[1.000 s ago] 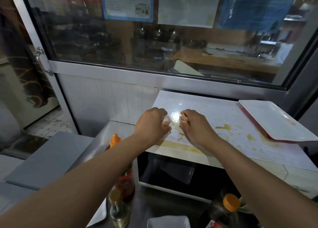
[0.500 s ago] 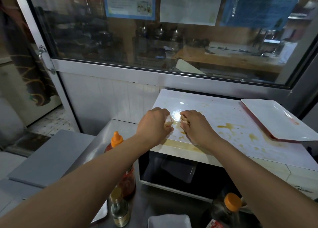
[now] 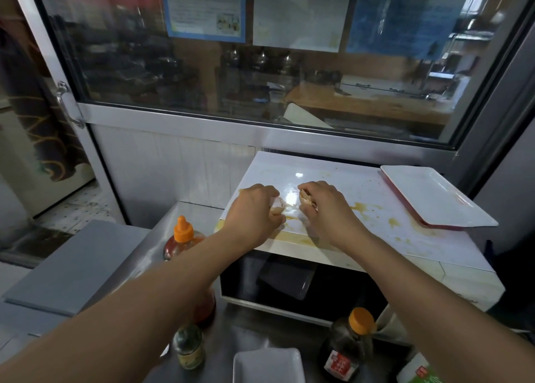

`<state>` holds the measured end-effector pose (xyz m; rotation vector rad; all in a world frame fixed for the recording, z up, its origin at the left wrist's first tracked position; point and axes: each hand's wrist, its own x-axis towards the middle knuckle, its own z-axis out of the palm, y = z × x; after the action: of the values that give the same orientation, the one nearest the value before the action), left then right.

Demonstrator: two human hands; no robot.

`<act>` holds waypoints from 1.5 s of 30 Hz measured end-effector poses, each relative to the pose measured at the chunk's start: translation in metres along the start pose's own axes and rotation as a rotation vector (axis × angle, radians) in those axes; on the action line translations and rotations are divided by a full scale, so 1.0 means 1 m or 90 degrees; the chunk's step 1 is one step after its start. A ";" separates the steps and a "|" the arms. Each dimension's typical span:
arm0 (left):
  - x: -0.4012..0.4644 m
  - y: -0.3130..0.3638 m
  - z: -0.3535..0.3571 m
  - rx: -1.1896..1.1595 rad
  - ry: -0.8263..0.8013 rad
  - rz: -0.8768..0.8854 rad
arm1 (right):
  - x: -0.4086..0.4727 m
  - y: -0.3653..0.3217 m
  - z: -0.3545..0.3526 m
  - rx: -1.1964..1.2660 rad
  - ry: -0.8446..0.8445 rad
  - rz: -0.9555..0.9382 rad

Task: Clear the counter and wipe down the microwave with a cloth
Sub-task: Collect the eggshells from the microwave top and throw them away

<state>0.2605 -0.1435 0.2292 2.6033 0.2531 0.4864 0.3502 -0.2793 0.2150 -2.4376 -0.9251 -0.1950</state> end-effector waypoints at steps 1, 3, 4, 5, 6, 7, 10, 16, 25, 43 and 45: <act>-0.003 0.004 0.000 0.000 -0.001 -0.002 | -0.005 -0.001 -0.005 0.001 0.002 -0.003; -0.010 0.013 -0.001 -0.001 -0.005 -0.004 | -0.017 -0.002 -0.017 -0.004 0.002 -0.007; -0.014 0.018 -0.002 -0.006 -0.005 -0.005 | -0.023 -0.002 -0.024 -0.009 0.003 -0.009; -0.018 0.023 -0.003 -0.012 -0.002 -0.005 | -0.030 -0.003 -0.030 -0.012 0.004 -0.010; -0.022 0.028 -0.004 -0.017 0.003 -0.003 | -0.037 -0.004 -0.036 -0.011 0.004 -0.010; -0.026 0.033 -0.005 -0.019 0.010 0.001 | -0.044 -0.005 -0.042 -0.009 0.004 -0.008; -0.041 0.049 -0.008 -0.029 0.017 0.007 | -0.069 -0.007 -0.058 -0.010 0.000 -0.001; -0.069 0.068 -0.003 -0.035 -0.007 0.050 | -0.119 -0.010 -0.082 -0.030 0.039 0.021; -0.094 0.078 0.002 -0.086 -0.093 0.219 | -0.193 -0.031 -0.086 -0.111 0.133 0.162; -0.254 0.119 0.001 -0.234 -0.364 0.571 | -0.417 -0.183 -0.063 -0.183 0.281 0.515; -0.282 0.132 0.001 -0.247 -0.393 0.617 | -0.449 -0.196 -0.062 -0.199 0.303 0.559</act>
<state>0.0140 -0.3322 0.2098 2.1889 -1.2085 -0.0118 -0.1139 -0.4474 0.2124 -2.6435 0.4241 -0.5843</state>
